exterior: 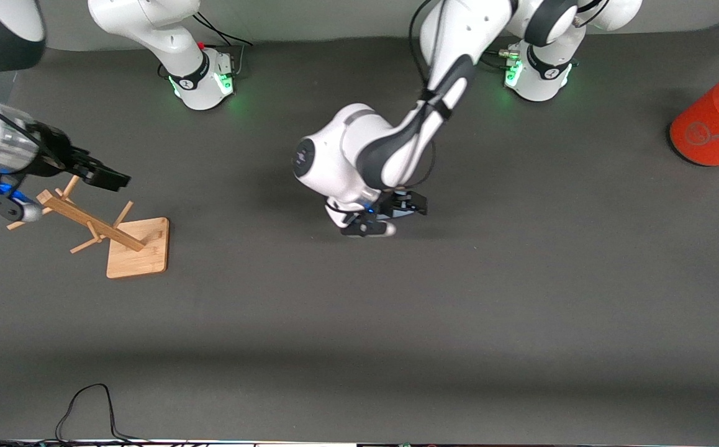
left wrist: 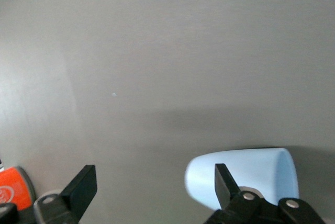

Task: Rotate and upright cup with both arms
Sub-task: 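Grasp the rim of the lying cup with the left gripper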

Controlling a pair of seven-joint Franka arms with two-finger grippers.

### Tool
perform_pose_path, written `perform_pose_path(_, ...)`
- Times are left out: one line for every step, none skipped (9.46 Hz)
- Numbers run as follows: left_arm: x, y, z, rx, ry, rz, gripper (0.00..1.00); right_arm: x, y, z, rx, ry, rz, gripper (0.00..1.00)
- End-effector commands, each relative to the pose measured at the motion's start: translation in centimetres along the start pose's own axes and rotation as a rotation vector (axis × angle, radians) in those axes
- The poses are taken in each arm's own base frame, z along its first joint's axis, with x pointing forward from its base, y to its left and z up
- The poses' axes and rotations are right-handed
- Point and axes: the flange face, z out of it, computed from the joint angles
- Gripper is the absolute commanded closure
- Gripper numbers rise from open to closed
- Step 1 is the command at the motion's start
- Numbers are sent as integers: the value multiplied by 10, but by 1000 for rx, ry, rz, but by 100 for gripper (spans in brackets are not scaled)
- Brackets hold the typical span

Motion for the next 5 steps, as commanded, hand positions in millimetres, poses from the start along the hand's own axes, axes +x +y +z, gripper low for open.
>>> perform_pose_path(9,6,-23,-91,60,-56,0,13,33,1,25,57,-185,0)
perform_pose_path(9,18,-15,-109,64,-59,0,24,46,1,38,88,-254,0)
perform_pose_path(9,30,2,-99,56,-48,0,31,53,4,46,119,-317,0)
perform_pose_path(9,40,13,-99,59,-38,0,33,55,4,47,147,-372,0)
perform_pose_path(7,45,17,-98,57,-20,0,33,55,4,34,158,-388,0)
